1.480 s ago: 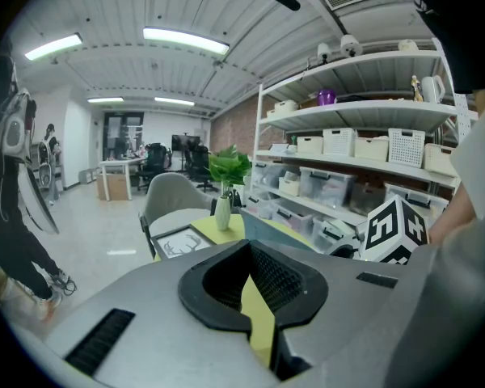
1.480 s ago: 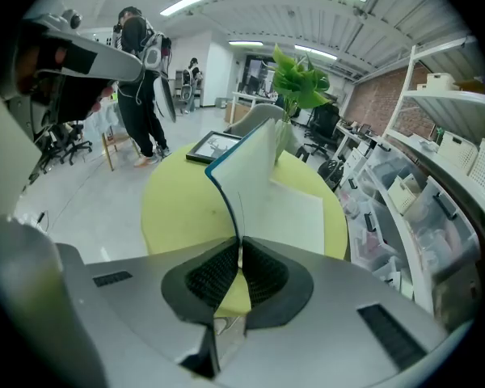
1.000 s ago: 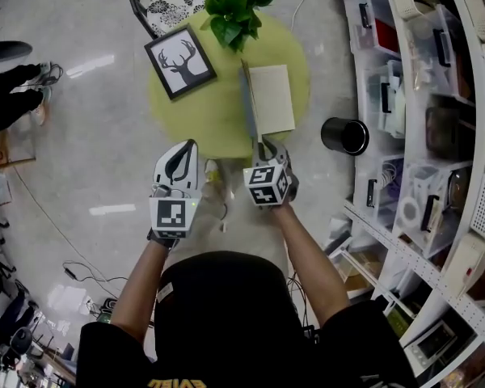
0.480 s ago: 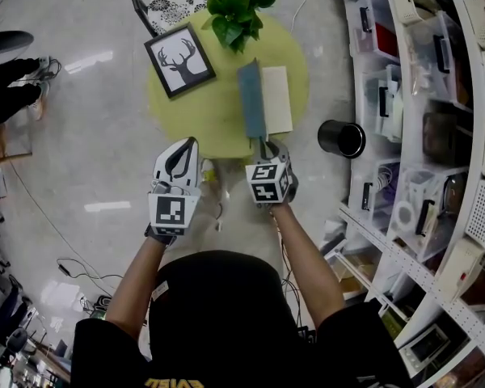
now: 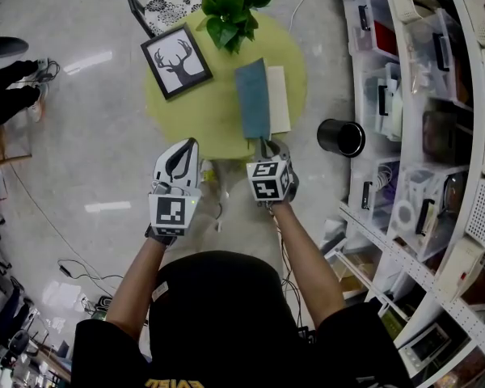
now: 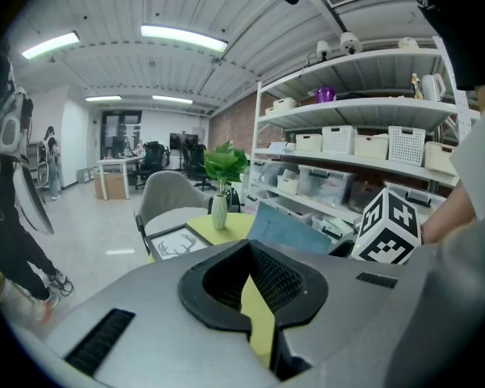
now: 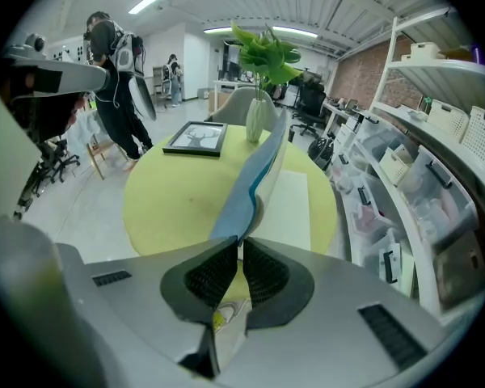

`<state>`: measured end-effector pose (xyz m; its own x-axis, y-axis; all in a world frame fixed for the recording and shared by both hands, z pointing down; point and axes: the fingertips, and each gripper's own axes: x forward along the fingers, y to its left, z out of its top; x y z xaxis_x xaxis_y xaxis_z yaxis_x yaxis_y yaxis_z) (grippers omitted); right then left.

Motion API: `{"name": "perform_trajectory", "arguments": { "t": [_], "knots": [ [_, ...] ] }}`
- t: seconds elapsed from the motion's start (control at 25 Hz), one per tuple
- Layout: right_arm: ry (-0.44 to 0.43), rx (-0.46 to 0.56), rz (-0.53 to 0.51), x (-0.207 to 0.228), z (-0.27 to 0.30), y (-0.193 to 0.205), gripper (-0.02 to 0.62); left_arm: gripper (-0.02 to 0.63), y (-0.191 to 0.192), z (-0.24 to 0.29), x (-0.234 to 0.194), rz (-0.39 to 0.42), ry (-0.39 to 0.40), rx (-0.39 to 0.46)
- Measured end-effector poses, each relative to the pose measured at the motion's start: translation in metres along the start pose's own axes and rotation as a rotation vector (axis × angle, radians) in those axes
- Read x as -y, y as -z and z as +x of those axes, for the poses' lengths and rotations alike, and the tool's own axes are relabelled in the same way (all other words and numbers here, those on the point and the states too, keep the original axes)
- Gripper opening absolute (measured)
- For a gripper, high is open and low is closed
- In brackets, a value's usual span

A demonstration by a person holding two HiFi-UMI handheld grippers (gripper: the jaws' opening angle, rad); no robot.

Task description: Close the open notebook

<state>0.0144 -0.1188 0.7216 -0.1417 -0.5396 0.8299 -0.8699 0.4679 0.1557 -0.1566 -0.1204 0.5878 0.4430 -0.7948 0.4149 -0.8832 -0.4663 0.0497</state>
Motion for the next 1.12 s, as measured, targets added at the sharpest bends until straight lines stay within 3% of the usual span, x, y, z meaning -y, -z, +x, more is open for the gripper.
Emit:
{"name": "perform_trajectory", "arguments": {
  "t": [0.4, 0.68, 1.12],
  "knots": [
    [0.000, -0.019, 0.024, 0.007, 0.004, 0.005, 0.026, 0.018, 0.008, 0.006, 0.002, 0.030, 0.016, -0.047],
    [0.003, -0.037, 0.041, 0.010, 0.007, 0.008, 0.029, 0.018, 0.001, 0.009, 0.002, 0.004, 0.012, -0.014],
    [0.011, -0.065, 0.064, 0.017, 0.016, 0.016, 0.034, 0.018, 0.012, 0.010, -0.001, 0.003, 0.017, -0.054]
  ]
}}
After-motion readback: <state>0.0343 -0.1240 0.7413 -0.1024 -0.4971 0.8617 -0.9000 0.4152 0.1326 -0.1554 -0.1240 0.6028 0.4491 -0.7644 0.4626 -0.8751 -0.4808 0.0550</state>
